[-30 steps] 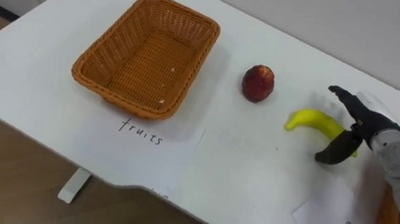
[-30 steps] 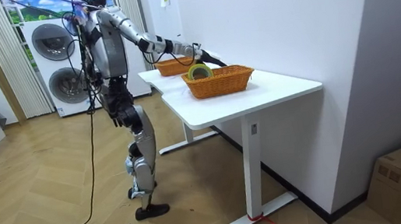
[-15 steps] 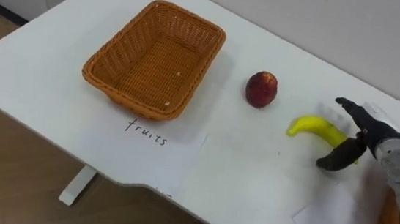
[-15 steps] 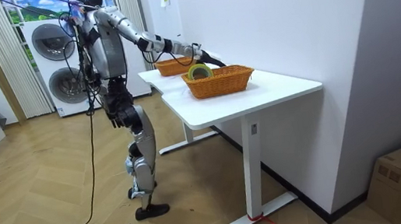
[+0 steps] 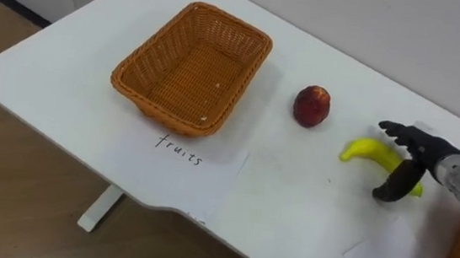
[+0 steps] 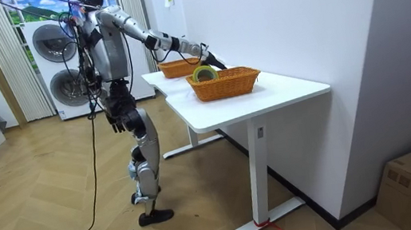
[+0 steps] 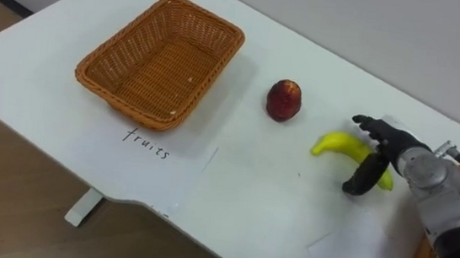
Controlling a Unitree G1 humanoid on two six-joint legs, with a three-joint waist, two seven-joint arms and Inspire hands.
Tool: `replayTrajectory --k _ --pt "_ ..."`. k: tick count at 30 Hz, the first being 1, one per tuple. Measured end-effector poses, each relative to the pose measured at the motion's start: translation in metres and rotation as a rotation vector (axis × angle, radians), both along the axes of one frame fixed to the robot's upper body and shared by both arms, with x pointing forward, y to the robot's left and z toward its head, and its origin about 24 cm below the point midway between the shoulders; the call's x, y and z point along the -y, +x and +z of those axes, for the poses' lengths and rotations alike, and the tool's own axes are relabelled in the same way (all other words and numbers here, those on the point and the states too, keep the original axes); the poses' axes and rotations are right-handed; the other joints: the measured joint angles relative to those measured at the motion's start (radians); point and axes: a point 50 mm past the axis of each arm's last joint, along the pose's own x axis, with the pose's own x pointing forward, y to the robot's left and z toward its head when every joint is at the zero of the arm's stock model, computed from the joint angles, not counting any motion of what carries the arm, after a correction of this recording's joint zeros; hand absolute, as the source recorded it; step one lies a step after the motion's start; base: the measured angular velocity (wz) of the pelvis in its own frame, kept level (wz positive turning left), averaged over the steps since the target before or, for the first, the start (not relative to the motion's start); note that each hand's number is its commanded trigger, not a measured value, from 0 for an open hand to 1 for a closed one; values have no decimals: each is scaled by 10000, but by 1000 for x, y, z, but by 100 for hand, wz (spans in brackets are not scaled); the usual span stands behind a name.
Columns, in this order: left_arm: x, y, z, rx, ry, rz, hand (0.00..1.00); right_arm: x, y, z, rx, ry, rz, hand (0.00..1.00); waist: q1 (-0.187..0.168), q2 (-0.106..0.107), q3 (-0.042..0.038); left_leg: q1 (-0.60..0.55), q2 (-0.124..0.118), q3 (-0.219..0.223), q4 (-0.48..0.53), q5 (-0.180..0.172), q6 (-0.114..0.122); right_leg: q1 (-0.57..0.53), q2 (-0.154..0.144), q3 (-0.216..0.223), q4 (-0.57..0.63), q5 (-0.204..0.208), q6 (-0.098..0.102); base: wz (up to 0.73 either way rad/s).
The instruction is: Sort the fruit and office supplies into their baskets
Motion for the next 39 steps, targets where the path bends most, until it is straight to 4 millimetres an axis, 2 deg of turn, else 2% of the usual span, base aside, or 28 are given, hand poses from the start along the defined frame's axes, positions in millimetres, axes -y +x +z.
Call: replayTrajectory --k 5,7,12,27,28,29,30,39 --pt "-3 7 2 -11 138 -399 0 -1 -2 -4 -417 88 166 0 -11 -50 8 63 2 -43 -39 36 -30 68 12 -55 -9 0 -1 2" --pt "-5 10 4 34 225 -537 0 -3 -3 -7 -632 52 309 0 -9 -133 28 64 5 -53 -35 52 -36 83 16 -70 -13 2 -6 0" --pt "-7 8 4 -21 280 -525 0 -4 -4 -9 -846 79 386 0 5 -196 17 47 -1 -57 -18 68 -30 90 11 -101 -19 15 -25 0" --pt "-8 5 3 -145 258 -465 0 -4 -5 -10 -1001 59 379 0 30 -225 -4 66 1 -75 -23 80 -32 135 10 -151 -35 24 -40 0" --pt "-8 5 3 -147 257 -464 0 -4 -5 -10 -1021 59 364 24 30 -233 -10 67 1 -74 -23 80 -32 136 10 -153 -44 24 -40 0" --pt "-8 5 3 -149 256 -464 0 -4 -5 -10 -1026 61 365 75 32 -236 -12 65 1 -77 -23 80 -32 142 12 -159 -50 24 -40 0" --pt "-8 5 3 -163 255 -460 0 -4 -6 -11 -1062 46 385 100 30 -243 -17 67 -1 -94 -23 81 -33 170 15 -190 -80 25 -41 3" --pt "-9 0 1 -463 90 -372 0 0 -6 -9 -757 -48 96 100 44 -361 -3 77 4 -125 -32 78 -37 232 51 -213 -184 37 -55 0"
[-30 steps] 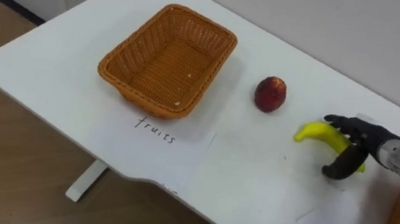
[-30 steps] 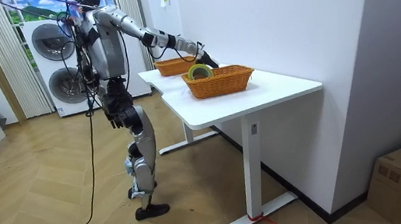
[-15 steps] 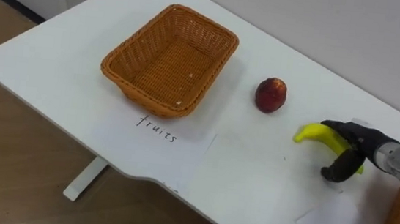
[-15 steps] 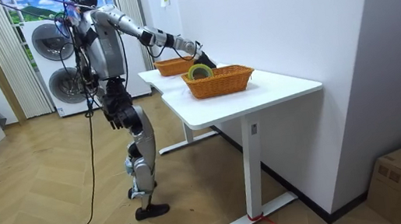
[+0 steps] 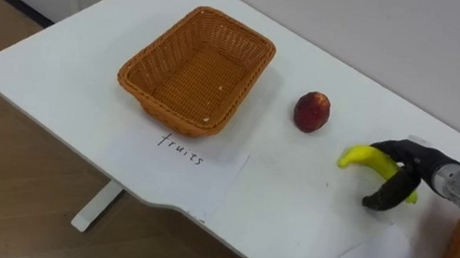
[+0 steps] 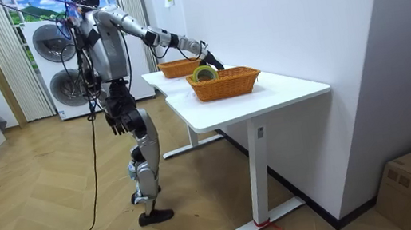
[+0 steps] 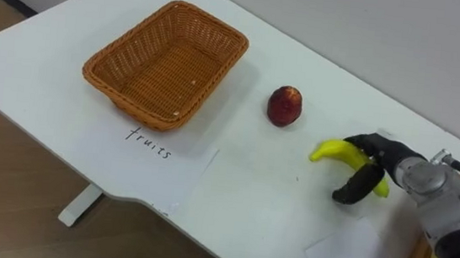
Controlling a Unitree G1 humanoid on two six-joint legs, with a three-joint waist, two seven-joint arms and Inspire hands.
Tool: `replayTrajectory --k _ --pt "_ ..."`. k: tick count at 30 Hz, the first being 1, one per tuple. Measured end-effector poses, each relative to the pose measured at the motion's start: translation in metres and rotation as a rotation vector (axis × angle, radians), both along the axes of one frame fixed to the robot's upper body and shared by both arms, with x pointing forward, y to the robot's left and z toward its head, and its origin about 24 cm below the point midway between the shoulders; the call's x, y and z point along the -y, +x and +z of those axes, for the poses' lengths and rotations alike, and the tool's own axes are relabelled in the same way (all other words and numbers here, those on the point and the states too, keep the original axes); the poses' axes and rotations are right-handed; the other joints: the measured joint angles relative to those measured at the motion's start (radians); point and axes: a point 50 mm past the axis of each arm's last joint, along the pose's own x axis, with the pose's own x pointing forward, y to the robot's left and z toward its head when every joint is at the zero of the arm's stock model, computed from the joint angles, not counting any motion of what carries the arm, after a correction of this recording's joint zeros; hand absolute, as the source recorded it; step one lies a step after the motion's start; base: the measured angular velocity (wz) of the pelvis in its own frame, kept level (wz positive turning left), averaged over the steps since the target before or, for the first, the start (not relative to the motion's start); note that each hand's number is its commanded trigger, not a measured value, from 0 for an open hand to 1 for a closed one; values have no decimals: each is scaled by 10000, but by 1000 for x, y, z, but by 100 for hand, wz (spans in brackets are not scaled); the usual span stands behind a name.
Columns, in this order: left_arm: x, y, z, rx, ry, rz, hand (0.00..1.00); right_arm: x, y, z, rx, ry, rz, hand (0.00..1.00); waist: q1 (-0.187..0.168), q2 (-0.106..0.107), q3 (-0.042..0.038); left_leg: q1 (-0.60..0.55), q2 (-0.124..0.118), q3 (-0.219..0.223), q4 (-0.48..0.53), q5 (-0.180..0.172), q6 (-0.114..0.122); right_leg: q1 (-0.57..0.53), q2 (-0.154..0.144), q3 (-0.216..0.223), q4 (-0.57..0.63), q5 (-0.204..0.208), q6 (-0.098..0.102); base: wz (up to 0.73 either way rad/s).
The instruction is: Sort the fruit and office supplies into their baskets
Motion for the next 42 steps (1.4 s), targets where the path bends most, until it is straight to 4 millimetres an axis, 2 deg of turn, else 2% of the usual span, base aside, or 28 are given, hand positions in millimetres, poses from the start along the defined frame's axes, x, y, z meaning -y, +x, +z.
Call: replayTrajectory --k 7,13,22,24,28,30,33,35,37,42 --pt "0 2 1 32 -63 6 0 4 -3 1 46 -197 -28 100 228 -66 8 183 1 10 -114 0 -6 154 16 17 -93 7 3 0" --pt "0 -6 -1 -237 -143 -30 0 -4 -5 -1 -32 120 427 100 194 -88 -10 357 0 11 -319 29 -40 244 28 15 -151 7 2 0" --pt "-2 -3 1 -4 -179 -147 0 -19 -12 0 -35 340 1586 100 92 -61 4 562 -20 -68 -350 32 -41 484 -5 -134 -160 5 11 3" --pt "-1 -3 1 7 -205 -168 0 -23 -13 1 -43 361 1838 100 -9 -11 32 636 -23 -77 -324 30 -40 569 -5 -121 -167 4 12 0" --pt "-1 -9 0 -149 -335 -98 0 -28 -14 3 -132 45 2348 100 -181 140 -50 729 -38 -56 -308 36 -35 639 -27 -91 -154 4 11 0" --pt "-2 -11 1 -124 -355 78 0 -29 -14 3 -173 -158 2458 100 -241 237 -15 858 -47 -44 -321 35 -31 762 -33 -12 -154 -5 20 0" --pt "-2 -18 1 -85 -376 235 0 -29 -14 3 -260 -596 2669 100 -354 318 -104 878 -101 -24 -309 36 -17 767 -68 136 -153 -69 34 -1" --pt "-1 -19 1 -67 -394 198 0 -31 -13 5 -198 -789 2826 100 -397 336 -123 964 -123 -12 -325 51 5 784 -143 165 -138 -76 42 -4" --pt "1 -21 0 -90 -434 208 0 -34 -12 8 -125 -742 2968 100 -481 421 -79 1112 -175 -14 -387 64 35 926 -190 198 -134 -105 85 0" --pt "0 -23 1 -103 -363 285 0 -46 -6 24 653 -673 3462 100 -688 416 -112 1366 -249 27 -605 114 110 1032 -225 293 -138 -135 138 0"
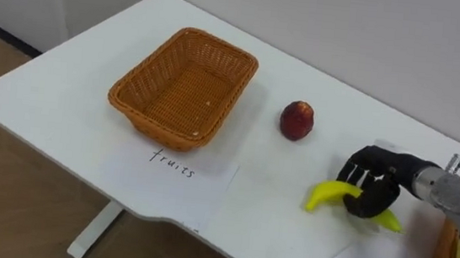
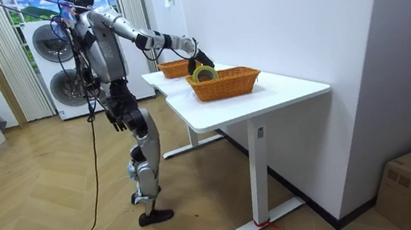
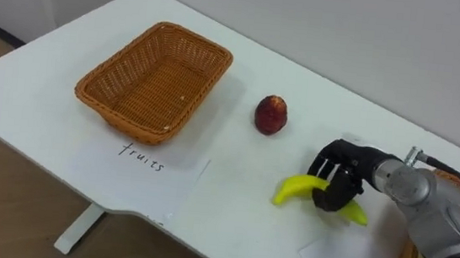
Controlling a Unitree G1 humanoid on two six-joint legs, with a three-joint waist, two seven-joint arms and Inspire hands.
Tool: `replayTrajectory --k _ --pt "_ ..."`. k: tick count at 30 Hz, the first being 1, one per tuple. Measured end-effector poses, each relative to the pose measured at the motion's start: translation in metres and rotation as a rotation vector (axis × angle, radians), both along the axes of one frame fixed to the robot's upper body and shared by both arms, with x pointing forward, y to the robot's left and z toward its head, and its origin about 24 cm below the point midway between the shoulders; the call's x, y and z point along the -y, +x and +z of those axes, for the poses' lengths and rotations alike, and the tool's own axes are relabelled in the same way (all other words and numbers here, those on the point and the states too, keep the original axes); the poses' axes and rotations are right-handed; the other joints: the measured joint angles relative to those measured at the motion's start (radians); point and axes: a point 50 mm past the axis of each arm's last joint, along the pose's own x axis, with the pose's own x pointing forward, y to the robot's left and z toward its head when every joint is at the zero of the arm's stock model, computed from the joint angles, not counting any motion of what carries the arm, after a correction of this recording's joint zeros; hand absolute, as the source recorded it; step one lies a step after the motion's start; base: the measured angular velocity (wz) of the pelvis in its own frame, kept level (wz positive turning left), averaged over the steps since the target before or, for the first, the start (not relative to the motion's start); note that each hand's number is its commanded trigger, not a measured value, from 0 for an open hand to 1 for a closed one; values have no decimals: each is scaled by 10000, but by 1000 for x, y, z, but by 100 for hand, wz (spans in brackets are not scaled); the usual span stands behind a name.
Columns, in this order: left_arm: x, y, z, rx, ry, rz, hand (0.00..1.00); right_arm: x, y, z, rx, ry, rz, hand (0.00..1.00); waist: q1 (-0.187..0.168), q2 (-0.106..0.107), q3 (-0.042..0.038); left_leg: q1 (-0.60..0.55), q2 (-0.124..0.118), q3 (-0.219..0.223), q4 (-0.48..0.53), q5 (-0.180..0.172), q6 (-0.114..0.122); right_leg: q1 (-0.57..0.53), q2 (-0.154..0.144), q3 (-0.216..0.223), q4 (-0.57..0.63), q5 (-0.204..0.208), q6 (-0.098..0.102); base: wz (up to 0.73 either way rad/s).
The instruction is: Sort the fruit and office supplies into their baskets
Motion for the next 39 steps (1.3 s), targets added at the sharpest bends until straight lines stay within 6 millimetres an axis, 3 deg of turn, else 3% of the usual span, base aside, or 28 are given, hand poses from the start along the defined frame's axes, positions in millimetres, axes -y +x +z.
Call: replayTrajectory --k 7,12,19,28,39 --pt "-5 2 3 330 366 374 0 -8 8 33 1467 286 400 100 -305 -52 -36 590 -154 25 -430 65 91 441 -146 -25 -28 -101 166 1" --pt "-7 4 4 497 594 471 0 -9 9 39 1802 318 451 100 -458 -67 -41 760 -155 7 -546 68 98 534 -150 14 -10 -102 175 -1" --pt "-6 8 5 576 700 255 0 -20 9 51 2309 -334 1101 100 -455 59 48 730 -136 67 -554 68 98 487 -125 98 -8 -102 174 -3" --pt "5 -1 -1 454 407 371 0 -35 14 86 3786 -281 1831 100 -410 61 51 667 -138 58 -445 39 116 496 -128 71 -13 -102 175 0" --pt "7 -5 -1 351 475 143 0 -41 12 97 4190 163 2071 100 -104 -7 43 720 -328 -361 -330 -25 172 766 -212 0 -88 -229 304 9"
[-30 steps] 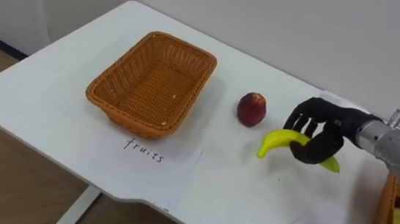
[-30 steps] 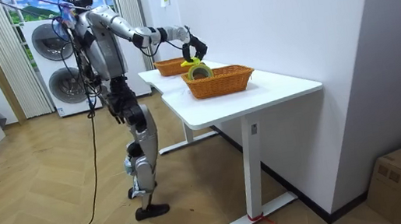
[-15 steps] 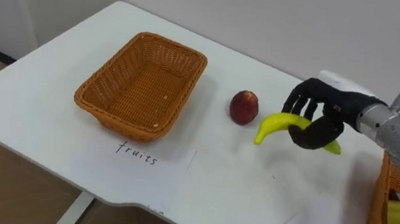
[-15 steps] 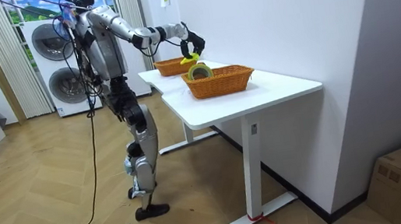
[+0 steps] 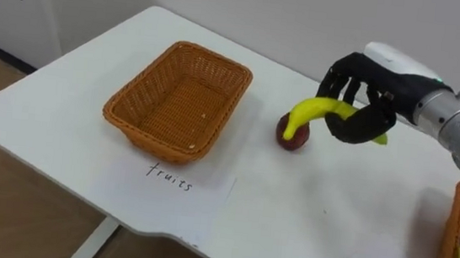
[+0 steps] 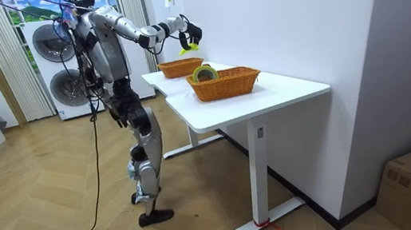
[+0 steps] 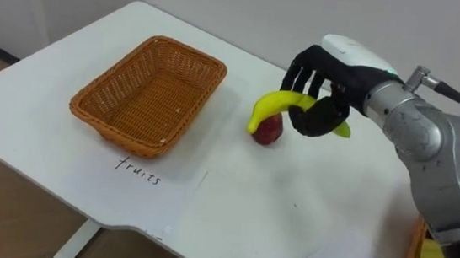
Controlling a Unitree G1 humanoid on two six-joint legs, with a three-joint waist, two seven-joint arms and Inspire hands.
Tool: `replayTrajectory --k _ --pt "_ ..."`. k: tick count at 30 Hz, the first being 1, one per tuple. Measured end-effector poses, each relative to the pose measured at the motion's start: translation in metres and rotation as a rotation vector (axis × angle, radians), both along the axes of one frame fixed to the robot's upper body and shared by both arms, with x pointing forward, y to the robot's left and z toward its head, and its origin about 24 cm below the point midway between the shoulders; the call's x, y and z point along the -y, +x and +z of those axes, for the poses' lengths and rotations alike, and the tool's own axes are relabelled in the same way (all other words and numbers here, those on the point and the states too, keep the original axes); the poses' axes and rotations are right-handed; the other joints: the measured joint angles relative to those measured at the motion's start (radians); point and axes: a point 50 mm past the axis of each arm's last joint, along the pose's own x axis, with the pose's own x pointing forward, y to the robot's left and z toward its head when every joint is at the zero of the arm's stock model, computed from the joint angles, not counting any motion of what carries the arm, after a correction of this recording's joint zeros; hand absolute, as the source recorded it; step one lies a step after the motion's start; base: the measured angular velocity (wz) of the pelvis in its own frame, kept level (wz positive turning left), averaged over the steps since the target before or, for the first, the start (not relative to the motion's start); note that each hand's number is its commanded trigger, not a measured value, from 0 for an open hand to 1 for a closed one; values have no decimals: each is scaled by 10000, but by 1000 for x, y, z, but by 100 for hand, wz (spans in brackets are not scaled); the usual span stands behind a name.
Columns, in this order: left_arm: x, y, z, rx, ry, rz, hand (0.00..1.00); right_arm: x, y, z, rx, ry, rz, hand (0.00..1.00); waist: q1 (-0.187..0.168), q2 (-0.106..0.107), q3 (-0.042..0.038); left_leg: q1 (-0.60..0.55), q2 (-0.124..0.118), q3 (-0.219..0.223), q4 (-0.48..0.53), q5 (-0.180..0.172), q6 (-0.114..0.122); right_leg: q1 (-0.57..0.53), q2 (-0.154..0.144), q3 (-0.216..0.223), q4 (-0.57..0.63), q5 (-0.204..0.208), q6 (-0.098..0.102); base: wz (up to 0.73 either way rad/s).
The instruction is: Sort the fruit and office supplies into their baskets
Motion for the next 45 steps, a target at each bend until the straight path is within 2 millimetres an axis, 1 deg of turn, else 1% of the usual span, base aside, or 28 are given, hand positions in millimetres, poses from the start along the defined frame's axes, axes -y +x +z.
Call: replayTrajectory --k 6,7,12,16,17,20,23,25,28,31,32,37,39,40,42,45 --pt "2 -3 -1 -124 19 -129 0 -1 0 1 19 269 84 100 259 -2 10 -79 -9 -179 127 -10 -1 39 26 -199 -90 1 -1 10" --pt "2 -5 -1 -166 1 -114 0 -1 0 1 100 245 63 100 374 5 16 -96 -9 -198 119 -11 -3 87 31 -197 -93 0 -1 5" --pt "1 -10 -1 -272 -75 -38 0 0 1 4 670 81 -202 100 653 -7 44 -57 -53 -241 112 -15 -7 150 10 -244 -98 -57 15 7" --pt "-2 -12 1 -205 -42 191 0 -5 0 12 1508 -83 -172 100 765 -146 97 -59 -125 -418 66 -15 -6 154 -23 -399 -111 -140 23 13" --pt "-2 -12 1 -223 -42 197 0 -6 -1 13 1637 -112 -148 100 769 -158 97 -60 -131 -438 69 -15 -6 162 -27 -415 -112 -140 23 8" --pt "0 -18 -1 -353 -103 241 0 -10 -1 13 1941 -253 -112 100 933 -169 97 -62 -142 -452 82 -14 -4 247 -34 -428 -107 -138 28 1" --pt "4 -20 -2 -459 -146 175 0 -13 -2 9 1901 -580 -9 100 996 -115 130 -38 -142 -544 85 -15 -6 307 -26 -466 -96 -135 31 8" --pt "6 -22 -2 -541 -239 155 0 -16 -2 7 1917 -688 44 100 1082 -41 158 -12 -131 -573 86 -23 -18 333 -14 -476 -92 -134 30 0" --pt "7 -26 -4 -700 -396 174 0 -18 -1 2 1802 -762 44 100 1225 79 129 -7 -136 -631 65 -23 -18 332 -30 -484 -37 -134 30 0" --pt "7 -29 -4 -855 -384 249 0 -17 0 -5 1529 -865 -104 100 1308 128 103 19 -143 -668 65 -21 -15 317 -59 -471 115 -136 31 3" --pt "7 -30 -4 -891 -375 270 0 -17 0 -5 1497 -884 -125 100 1312 122 98 19 -149 -677 73 -20 -14 320 -62 -467 115 -136 32 5" --pt "7 -47 -5 -1396 -389 472 0 -21 0 -8 1437 -657 -132 100 1309 -6 17 20 -186 -767 131 -18 -12 391 -74 -549 112 -137 33 3" --pt "7 -50 -5 -1510 -352 403 0 -21 1 -9 1437 -573 -200 100 1325 -30 27 73 -203 -809 146 -16 -12 470 -81 -596 99 -140 38 9" --pt "7 -52 -4 -1591 -323 387 0 -20 2 -12 1382 -495 -267 100 1315 -38 35 133 -234 -852 154 -16 -11 545 -113 -698 92 -170 82 12" --pt "7 -57 -4 -1693 -331 413 0 -19 2 -14 1306 -443 -368 100 1311 -81 40 160 -319 -914 169 -9 7 570 -179 -715 87 -272 121 11" --pt "5 -67 -2 -1934 -279 518 0 -18 3 -16 1245 -382 -451 100 1337 -208 101 117 -344 -912 229 -13 22 571 -191 -730 57 -315 114 4"
